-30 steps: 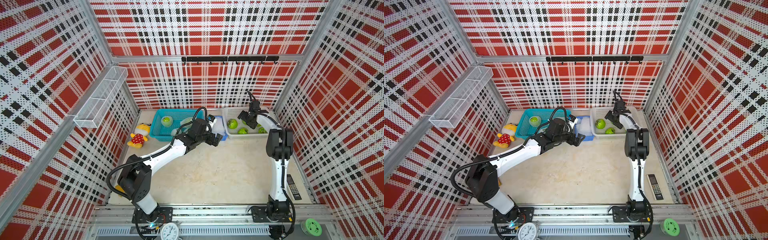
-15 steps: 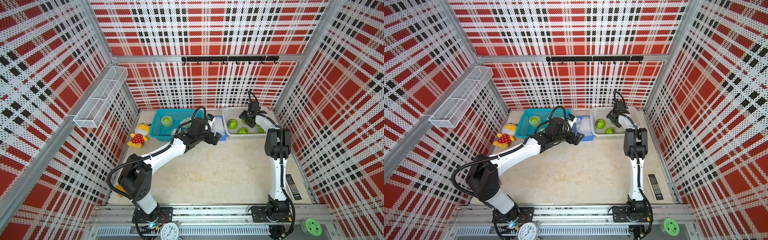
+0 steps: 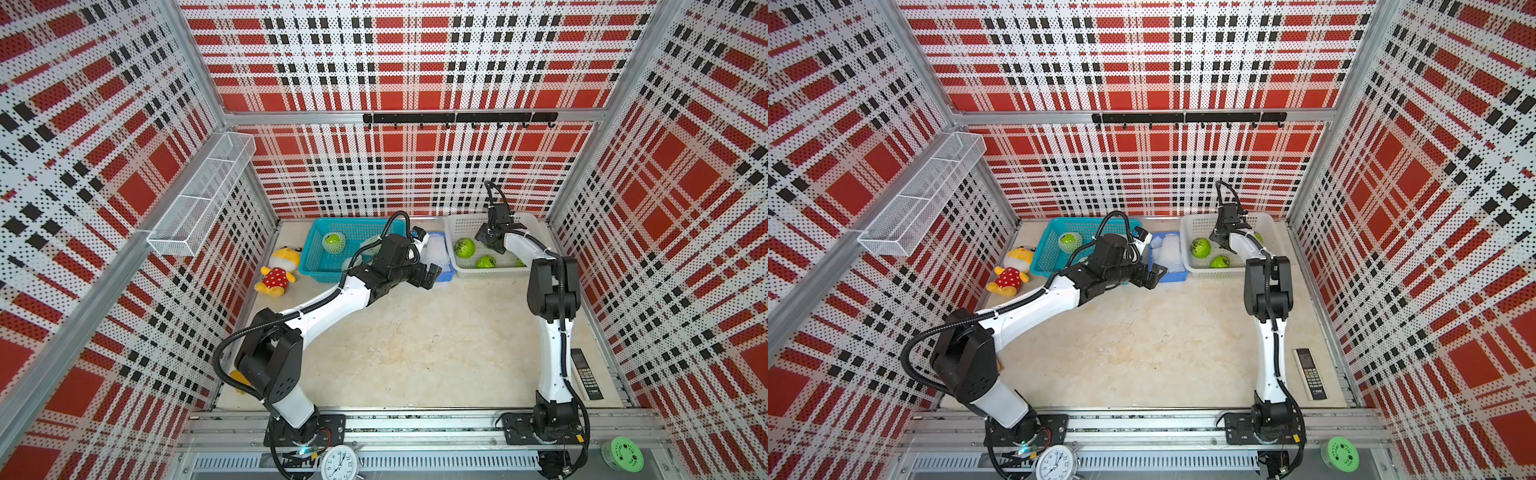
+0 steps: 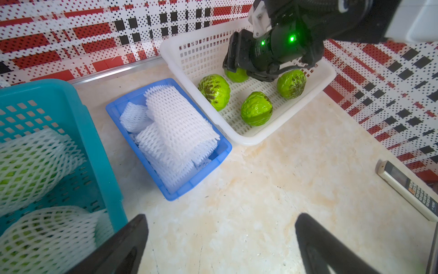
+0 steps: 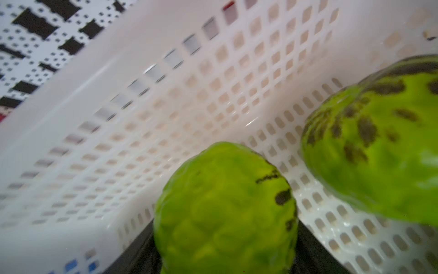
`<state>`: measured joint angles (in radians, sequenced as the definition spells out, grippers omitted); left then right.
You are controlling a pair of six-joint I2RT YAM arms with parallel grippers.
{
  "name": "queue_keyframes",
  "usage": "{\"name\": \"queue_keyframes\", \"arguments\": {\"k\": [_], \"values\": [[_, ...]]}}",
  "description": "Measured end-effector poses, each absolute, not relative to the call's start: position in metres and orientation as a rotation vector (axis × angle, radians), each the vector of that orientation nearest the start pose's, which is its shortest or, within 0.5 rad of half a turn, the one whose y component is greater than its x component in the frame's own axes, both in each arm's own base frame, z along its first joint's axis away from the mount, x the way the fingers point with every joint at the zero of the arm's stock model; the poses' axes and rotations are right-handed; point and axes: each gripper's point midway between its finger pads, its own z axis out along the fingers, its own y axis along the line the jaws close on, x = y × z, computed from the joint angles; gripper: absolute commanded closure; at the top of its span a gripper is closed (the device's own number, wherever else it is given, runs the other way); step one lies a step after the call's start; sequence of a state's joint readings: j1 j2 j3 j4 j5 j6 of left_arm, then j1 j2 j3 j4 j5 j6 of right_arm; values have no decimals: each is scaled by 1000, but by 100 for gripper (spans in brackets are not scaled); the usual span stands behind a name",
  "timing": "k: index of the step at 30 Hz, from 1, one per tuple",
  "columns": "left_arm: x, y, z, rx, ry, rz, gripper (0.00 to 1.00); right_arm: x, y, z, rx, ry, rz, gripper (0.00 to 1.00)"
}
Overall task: Sleeve custard apples in foam nets
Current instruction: Pick up the custard apple from the basket, then place the custard apple at the center of the board.
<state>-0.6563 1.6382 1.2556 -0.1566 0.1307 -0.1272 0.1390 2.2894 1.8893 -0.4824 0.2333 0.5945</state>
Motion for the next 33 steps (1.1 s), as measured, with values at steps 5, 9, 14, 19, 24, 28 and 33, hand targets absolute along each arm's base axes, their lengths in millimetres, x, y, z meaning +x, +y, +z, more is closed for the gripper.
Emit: {"name": "queue_keyframes", "arguments": {"k": [5, 9, 14, 19, 24, 28, 33], "values": [[368, -306, 229, 617, 2040, -573, 0, 567, 83, 158, 450, 2265, 62, 36], [351, -280, 259, 565, 1970, -540, 1, 529, 111, 231, 322, 2163, 121, 36], [319, -241, 309, 484, 1838, -521, 0, 460, 142, 294, 191, 2094, 233, 35], [289, -204, 334, 414, 1767, -500, 1, 375, 173, 289, 40, 2165, 347, 35], [272, -185, 307, 379, 1822, -492, 1, 304, 199, 207, -66, 2400, 454, 35], [267, -186, 267, 386, 1927, -503, 1, 267, 205, 133, -68, 2625, 485, 33], [262, -189, 236, 391, 2020, -524, 0, 246, 210, 84, -42, 2829, 469, 33]]}}
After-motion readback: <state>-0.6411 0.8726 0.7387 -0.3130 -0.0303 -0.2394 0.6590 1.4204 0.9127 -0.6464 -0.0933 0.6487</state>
